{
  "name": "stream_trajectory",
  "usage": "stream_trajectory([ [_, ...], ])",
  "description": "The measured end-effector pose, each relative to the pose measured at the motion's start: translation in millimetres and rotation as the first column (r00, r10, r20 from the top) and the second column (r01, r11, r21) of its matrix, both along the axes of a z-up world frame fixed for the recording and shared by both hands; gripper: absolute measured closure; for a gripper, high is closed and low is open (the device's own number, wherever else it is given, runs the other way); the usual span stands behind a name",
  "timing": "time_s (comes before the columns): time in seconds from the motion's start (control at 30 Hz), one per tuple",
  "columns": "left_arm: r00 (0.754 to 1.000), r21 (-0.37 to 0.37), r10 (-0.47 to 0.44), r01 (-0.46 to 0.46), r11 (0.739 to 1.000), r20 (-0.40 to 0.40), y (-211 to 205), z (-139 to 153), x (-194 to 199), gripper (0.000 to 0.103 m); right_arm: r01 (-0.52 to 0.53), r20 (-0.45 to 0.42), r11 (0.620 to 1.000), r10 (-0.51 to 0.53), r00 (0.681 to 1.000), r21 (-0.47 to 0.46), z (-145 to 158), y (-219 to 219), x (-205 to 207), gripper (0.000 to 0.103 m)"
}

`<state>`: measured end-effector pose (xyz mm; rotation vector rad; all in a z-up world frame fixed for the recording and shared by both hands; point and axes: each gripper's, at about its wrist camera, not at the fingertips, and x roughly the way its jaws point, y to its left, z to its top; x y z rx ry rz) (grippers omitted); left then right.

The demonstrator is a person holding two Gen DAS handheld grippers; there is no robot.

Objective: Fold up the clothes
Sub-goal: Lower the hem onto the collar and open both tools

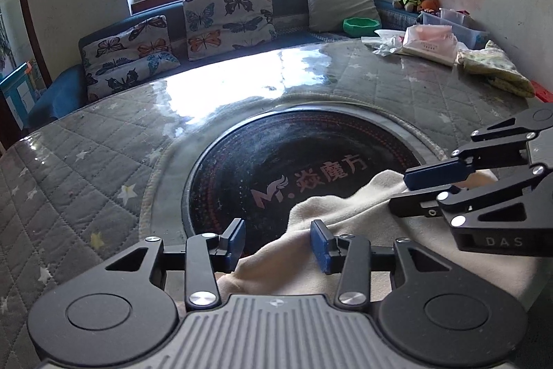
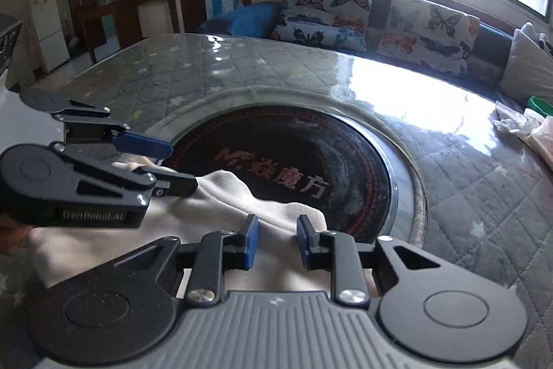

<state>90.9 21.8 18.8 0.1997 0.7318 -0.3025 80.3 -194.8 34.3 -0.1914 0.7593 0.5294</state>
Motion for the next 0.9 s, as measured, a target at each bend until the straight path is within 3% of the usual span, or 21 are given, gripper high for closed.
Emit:
stream_trajectory([
  [0.23,0.998,-0.032,-0.041,0.043,0.999,0.05,-1,17,-48,0.058,-0.071,0.015,0.997,0.07,0.997,0.016,11,-5,-46,0.079],
  [0.47,0.996,-0.064,-0.069,0.073,0.995,0.058,3,11,-105,0.058,-0.13,0.065,0.991,0.127,0.99,0.031,12,-5,-96,0.079],
  [0.7,0.999,-0.089,-0.037,0.038,0.995,0.009,21,-4,-114,0.057,-0.139,0.047,0.99,0.138,0.989,0.015,2,-5,-109,0.079],
  [0.9,0.999,-0.103,-0.035,0.039,0.994,0.035,23,6,-115,0.056,-0.097,0.067,0.994,0.093,0.993,0.053,10,-24,-117,0.079],
])
